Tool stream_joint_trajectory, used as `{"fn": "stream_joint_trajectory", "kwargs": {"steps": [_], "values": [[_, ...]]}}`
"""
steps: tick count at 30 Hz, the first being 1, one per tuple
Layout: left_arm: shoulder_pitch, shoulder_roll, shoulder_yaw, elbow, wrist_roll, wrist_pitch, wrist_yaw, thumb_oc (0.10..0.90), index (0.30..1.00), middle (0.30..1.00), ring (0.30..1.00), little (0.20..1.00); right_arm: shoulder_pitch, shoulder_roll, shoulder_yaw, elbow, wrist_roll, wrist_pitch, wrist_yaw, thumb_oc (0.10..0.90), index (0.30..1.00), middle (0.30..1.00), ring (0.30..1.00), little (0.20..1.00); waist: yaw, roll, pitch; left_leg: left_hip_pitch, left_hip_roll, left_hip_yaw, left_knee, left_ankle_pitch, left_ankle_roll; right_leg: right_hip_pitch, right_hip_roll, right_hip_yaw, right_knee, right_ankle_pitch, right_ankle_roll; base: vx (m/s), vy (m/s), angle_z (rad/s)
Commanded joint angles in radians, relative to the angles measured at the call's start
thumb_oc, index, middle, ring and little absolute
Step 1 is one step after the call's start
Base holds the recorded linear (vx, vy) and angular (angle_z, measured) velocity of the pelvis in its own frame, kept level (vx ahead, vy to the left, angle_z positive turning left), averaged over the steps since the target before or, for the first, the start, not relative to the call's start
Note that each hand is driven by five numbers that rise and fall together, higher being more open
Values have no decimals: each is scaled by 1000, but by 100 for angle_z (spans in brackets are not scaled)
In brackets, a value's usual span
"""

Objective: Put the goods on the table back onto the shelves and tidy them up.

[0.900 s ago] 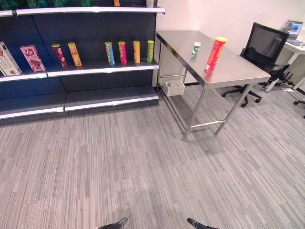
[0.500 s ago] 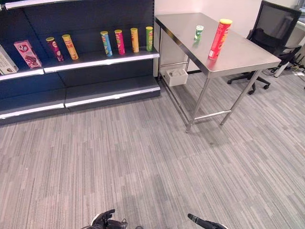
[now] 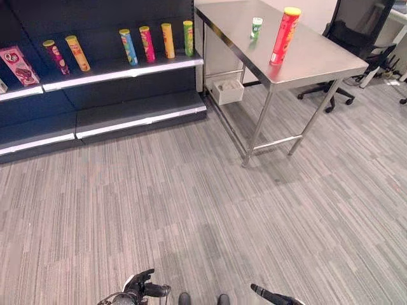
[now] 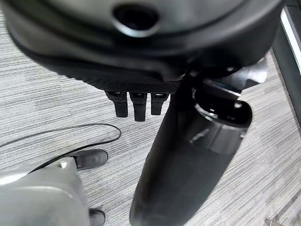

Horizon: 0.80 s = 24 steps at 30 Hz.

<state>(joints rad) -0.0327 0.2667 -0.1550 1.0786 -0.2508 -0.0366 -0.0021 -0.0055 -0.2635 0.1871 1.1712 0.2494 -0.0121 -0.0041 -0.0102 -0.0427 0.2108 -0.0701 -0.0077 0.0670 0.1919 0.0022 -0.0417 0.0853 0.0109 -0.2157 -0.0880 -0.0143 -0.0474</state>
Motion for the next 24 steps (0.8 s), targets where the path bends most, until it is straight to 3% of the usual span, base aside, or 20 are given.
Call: {"fn": "stream_joint_trajectory", "kwargs": {"steps": [1,4,5,6,7,8,11,12,14,15,18,21,22,23,24], "values": [[-43,15,-48,-29,-51,-41,22,800,900,900,900,900,-7,-80,14,-28,36,-34,-21,800,900,900,900,900,18,-11,45,-117,69,-28,240,31,-36,29,-40,-6,17,-10,79,68,-126,17],[-40,11,-45,-17,-52,-42,26,800,900,900,900,900,-12,-84,15,-24,36,-31,-26,800,900,900,900,900,25,-8,48,-166,54,-34,226,28,-23,41,-34,-11,10,-23,78,111,-35,16],[-35,9,-42,-10,-48,-40,23,800,900,900,900,900,-12,-85,15,-25,35,-31,-24,800,900,900,900,900,33,-10,41,-183,48,-24,168,14,-16,48,-33,-10,4,-30,84,268,37,24],[-27,6,-42,9,-33,-36,20,800,900,900,900,900,-16,-85,14,-30,33,-33,-27,800,900,900,900,900,48,0,27,-198,60,-17,39,69,-24,61,-20,-8,1,-50,93,269,35,9],[-26,6,-42,9,-33,-37,20,800,900,900,900,900,-16,-85,14,-30,33,-33,-27,800,900,900,900,900,50,-2,29,-192,58,-15,31,72,-24,63,-22,-6,1,-50,93,494,120,-13],[-15,7,-38,23,-13,-39,19,800,900,900,900,900,-28,-92,14,-41,35,-40,-35,800,900,900,900,900,74,22,19,-254,90,26,-178,180,-47,94,-2,8,1,-87,102,319,85,-11],[-12,11,-28,37,-11,-37,19,800,900,900,900,900,-40,-96,10,-48,38,-42,-39,800,900,900,900,900,93,23,17,-281,100,66,-260,208,-59,134,-2,31,1,-111,107,340,97,-17],[4,13,-12,51,-12,-36,19,800,900,900,900,900,-44,-91,20,-52,34,-42,-31,800,900,900,900,900,101,24,-5,-261,97,69,-279,188,-52,149,1,46,1,-119,114,372,132,-26],[10,12,-8,51,-11,-37,21,800,900,900,900,900,-39,-88,20,-59,31,-44,-31,800,900,900,900,900,105,30,-14,-246,99,65,-279,215,-49,159,6,57,1,-129,116,303,130,-58],[22,16,9,48,-11,-39,24,800,900,900,900,900,-41,-79,27,-72,18,-45,-28,800,900,900,900,900,118,28,-39,-222,95,65,-276,257,-50,184,-5,78,1,-149,119,379,177,-79],[32,29,29,54,-6,-41,29,800,900,900,900,900,-41,-65,31,-74,-3,-37,-21,800,900,900,900,900,135,-2,-71,-182,70,86,-259,232,-21,205,-57,89,31,-146,146,432,210,-62],[30,43,39,44,-4,-43,33,800,900,900,900,900,-43,-55,31,-67,-18,-34,-13,800,900,900,900,900,142,-21,-92,-134,31,105,-257,180,12,165,-110,86,169,-119,189,305,216,-17],[26,50,39,32,-4,-44,35,800,900,900,900,900,-45,-54,25,-62,-13,-36,-11,800,900,900,900,900,139,-28,-87,-115,12,114,-253,157,30,137,-129,85,263,-77,213,187,164,9],[26,49,39,32,-4,-44,35,800,900,900,900,900,-45,-54,25,-62,-13,-36,-11,800,900,900,900,900,141,-26,-89,-118,15,115,-253,157,29,134,-127,87,261,-74,213,169,225,0],[16,61,40,3,-10,-43,43,800,900,900,900,900,-47,-54,11,-69,-4,-35,-14,800,900,900,900,900,122,-21,-66,-73,-7,115,-246,125,55,47,-153,88,458,26,233,101,211,2]]}}
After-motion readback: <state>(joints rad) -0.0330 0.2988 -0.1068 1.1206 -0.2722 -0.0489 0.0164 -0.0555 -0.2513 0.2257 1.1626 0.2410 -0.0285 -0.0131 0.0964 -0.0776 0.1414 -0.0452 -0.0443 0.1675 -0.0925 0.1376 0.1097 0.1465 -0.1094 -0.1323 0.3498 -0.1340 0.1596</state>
